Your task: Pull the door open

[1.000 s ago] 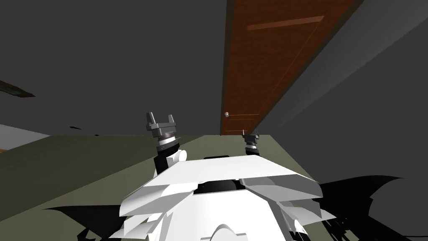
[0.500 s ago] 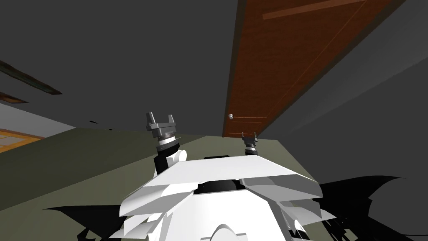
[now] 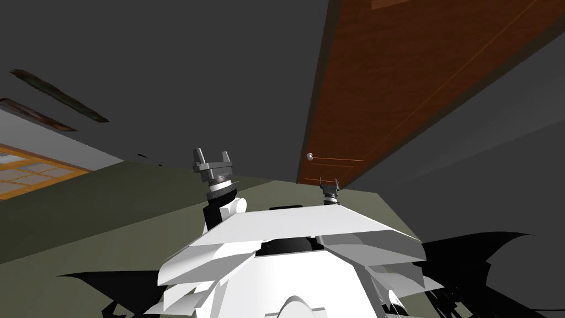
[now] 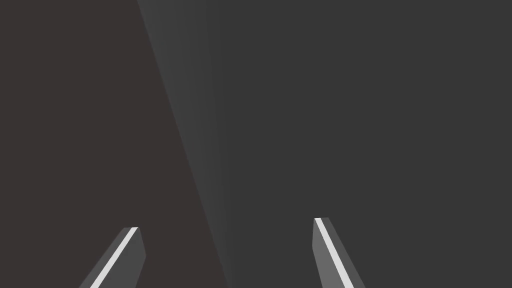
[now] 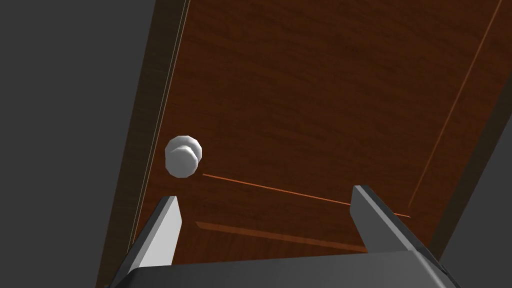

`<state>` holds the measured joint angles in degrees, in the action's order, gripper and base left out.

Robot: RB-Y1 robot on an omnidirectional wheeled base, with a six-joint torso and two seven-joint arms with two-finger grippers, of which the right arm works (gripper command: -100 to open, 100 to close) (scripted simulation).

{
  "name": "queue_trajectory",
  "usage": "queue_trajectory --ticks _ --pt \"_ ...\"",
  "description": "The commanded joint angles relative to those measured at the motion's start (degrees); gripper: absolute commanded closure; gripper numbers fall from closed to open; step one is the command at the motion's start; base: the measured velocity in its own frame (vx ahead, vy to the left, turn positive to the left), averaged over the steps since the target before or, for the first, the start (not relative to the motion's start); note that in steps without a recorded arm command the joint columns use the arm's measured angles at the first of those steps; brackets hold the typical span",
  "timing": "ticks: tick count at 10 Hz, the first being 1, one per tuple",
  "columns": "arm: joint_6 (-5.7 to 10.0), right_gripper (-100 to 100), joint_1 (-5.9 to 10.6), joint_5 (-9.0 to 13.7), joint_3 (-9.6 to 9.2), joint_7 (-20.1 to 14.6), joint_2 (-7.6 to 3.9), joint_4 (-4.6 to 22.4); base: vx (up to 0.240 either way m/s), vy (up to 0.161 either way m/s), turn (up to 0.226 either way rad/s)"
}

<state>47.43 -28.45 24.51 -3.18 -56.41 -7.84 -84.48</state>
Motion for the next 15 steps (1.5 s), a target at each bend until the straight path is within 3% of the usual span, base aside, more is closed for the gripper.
queue_trajectory --ticks 1,15 --pt "0.31 -100 0.09 0.8 -0.24 -2.1 -0.09 1.6 0.111 -0.037 0.129" --pt "3.31 -100 0.75 6.8 -2.11 -17.4 -1.09 14.9 0.114 -0.034 0.116"
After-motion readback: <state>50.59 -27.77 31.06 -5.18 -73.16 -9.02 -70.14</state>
